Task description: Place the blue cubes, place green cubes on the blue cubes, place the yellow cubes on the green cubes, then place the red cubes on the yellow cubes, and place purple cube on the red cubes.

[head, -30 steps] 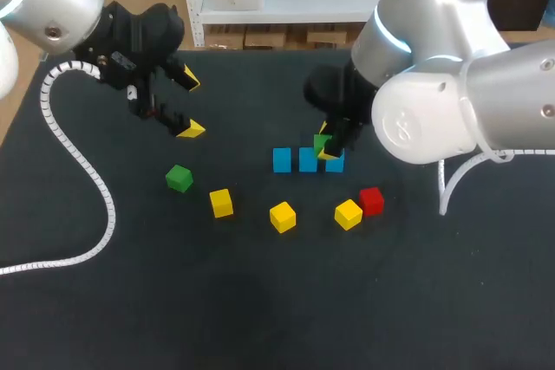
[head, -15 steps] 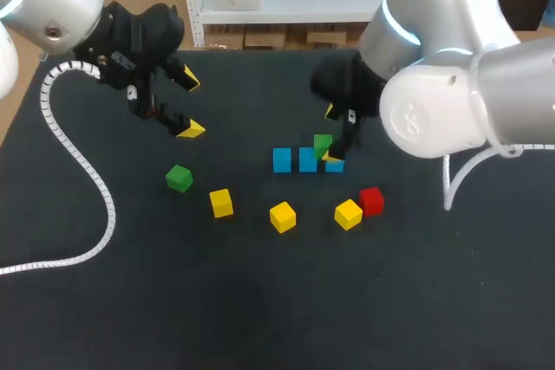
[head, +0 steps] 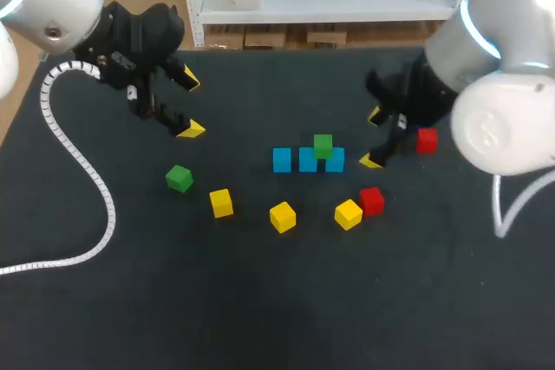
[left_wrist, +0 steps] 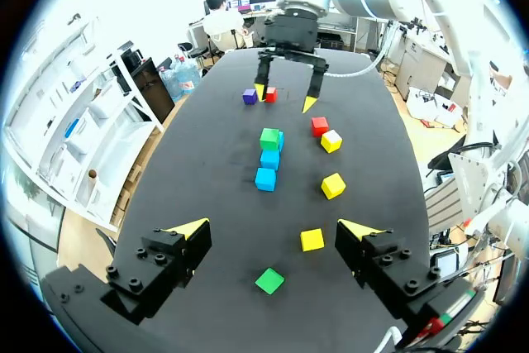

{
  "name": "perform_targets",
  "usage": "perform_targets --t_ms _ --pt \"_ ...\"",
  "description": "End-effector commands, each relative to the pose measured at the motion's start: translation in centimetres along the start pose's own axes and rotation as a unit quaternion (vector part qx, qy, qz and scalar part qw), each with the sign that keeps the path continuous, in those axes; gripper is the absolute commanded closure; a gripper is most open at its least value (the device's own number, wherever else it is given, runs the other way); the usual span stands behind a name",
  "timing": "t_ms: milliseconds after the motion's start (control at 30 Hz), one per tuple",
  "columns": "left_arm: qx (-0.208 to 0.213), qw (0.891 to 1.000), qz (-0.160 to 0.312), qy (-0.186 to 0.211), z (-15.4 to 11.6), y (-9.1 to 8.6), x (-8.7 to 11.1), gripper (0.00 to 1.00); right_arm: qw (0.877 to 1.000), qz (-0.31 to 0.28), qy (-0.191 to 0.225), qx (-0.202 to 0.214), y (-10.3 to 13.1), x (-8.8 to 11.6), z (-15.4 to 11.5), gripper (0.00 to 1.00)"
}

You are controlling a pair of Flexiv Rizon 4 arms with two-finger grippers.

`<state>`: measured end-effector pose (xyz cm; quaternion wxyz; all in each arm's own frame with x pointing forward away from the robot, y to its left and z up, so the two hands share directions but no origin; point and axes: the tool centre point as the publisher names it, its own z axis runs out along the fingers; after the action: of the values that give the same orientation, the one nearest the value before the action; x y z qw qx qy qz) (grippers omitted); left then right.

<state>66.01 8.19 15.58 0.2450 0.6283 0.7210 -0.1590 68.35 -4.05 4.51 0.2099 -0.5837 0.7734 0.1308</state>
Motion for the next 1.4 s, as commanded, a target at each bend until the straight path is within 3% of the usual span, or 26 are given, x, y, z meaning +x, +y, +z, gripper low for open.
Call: perform_targets --t_ms 33,567,733,1067,1400 --pt "0.001 1.000 0.001 -0.001 0.0 0.1 0.0 0.00 0.998 0.006 -0.055 0.004 1.3 2.8 -1.1 0.00" --pt "0.001 1.000 0.001 -0.001 0.0 0.1 0.0 0.00 0.992 0.042 -0.120 0.012 2.9 9.0 -3.6 0.00" --pt "0.001 1.000 0.001 -0.001 0.0 0.1 0.0 0.00 0.989 0.041 -0.139 -0.004 3.4 10.4 -3.8 0.00" --pt "0.001 1.000 0.001 -0.001 0.0 0.1 0.0 0.00 0.986 0.026 -0.162 0.031 4.3 10.8 -4.6 0.00" --pt "0.001 1.000 0.001 -0.001 0.0 0.1 0.0 0.00 0.986 0.048 -0.159 0.034 4.0 11.8 -5.8 0.00"
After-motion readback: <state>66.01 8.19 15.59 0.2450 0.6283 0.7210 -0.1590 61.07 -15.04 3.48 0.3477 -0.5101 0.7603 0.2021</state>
